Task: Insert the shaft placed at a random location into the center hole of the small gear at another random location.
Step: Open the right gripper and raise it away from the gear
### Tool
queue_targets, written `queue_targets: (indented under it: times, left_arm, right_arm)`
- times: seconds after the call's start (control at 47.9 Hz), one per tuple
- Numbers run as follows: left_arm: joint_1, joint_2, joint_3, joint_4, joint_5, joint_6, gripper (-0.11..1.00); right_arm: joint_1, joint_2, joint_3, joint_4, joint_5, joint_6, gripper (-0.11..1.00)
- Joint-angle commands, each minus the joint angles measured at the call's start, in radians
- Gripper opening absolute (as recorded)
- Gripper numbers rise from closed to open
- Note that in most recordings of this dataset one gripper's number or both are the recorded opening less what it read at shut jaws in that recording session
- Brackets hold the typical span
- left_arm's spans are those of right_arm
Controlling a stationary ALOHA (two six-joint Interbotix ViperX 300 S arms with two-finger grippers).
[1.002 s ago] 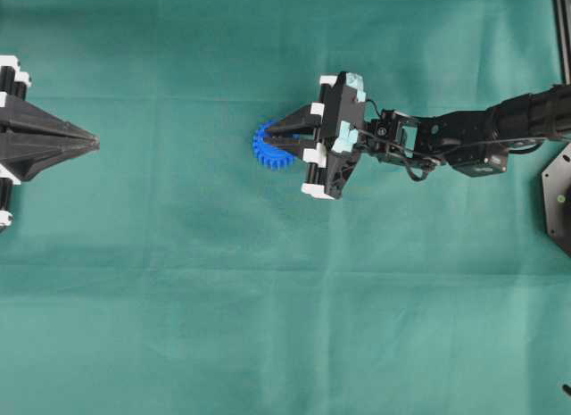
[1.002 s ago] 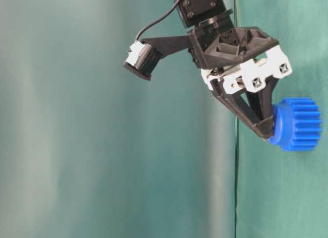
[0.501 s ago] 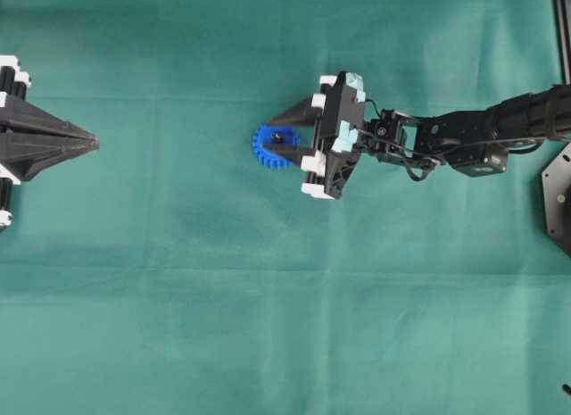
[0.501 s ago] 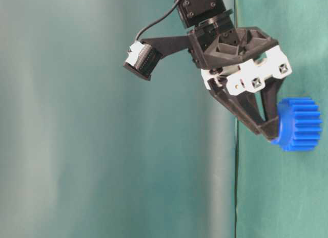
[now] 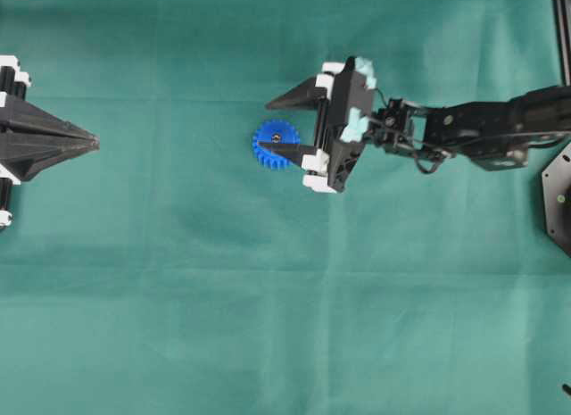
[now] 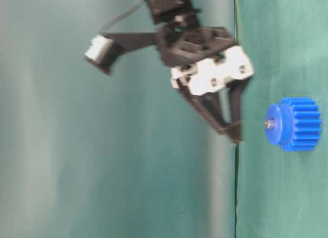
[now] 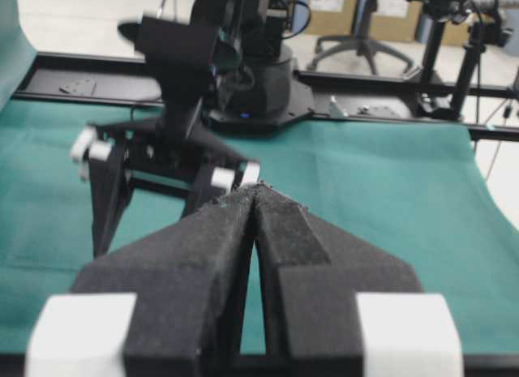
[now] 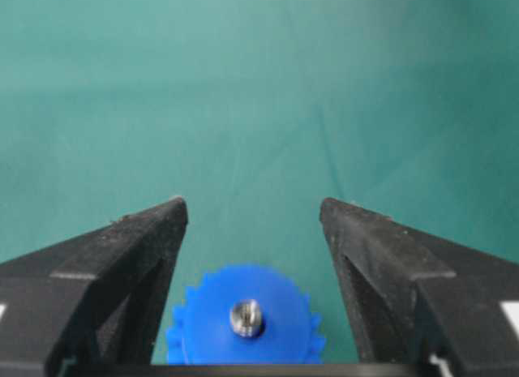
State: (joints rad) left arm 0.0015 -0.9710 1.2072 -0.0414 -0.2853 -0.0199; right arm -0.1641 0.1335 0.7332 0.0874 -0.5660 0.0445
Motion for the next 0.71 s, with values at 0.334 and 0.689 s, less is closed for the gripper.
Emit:
queue_targets:
  times: [0.334, 0.689]
  left_arm:
    - [0.002, 0.003, -0.011, -0.002, -0.006, 0.002, -0.01]
    - [0.000, 0.003, -0.009, -0.003, -0.005, 0.000, -0.01]
  right_arm:
    - [0.002, -0.126, 0.020, -0.003, 0.043, -0.003, 0.82]
    - [0.020, -0.321, 0.201, 0.002, 0.043, 0.006, 0.82]
